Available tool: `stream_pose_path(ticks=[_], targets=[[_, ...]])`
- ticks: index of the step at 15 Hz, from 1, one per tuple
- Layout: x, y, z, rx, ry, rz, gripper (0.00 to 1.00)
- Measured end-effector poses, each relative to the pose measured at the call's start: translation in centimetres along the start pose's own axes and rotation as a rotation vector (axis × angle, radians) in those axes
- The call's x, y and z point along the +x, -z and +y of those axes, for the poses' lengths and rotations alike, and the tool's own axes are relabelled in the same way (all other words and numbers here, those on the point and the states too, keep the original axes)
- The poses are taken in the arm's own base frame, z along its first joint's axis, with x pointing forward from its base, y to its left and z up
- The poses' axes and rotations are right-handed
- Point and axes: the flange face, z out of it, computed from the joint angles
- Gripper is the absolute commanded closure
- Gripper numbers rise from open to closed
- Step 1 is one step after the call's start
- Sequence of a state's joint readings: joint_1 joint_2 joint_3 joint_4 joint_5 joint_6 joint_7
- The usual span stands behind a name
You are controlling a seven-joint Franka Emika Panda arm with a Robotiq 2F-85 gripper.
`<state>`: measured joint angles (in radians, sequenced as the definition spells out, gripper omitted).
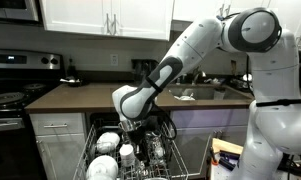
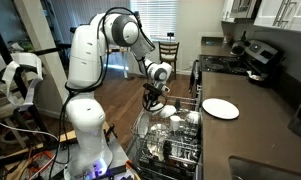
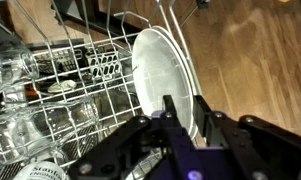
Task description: Remove one plate from the dishwasher rack and place it on top of the white plate on the countertop
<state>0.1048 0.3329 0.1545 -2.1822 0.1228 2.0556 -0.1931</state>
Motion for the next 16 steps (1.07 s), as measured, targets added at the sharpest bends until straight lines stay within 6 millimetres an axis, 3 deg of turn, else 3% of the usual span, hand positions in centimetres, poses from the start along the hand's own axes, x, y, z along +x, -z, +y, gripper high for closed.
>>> stream_pose_path(ticks=[7,14,16], targets=[[1.1,-1.0,1.4,0.000,0.014,0.040,0.01],[3.7,-2.1,2.2,0.011,0.025,0.035,0.00],[4.6,-2.5,2.5,0.007,0.029,0.032,0.06]])
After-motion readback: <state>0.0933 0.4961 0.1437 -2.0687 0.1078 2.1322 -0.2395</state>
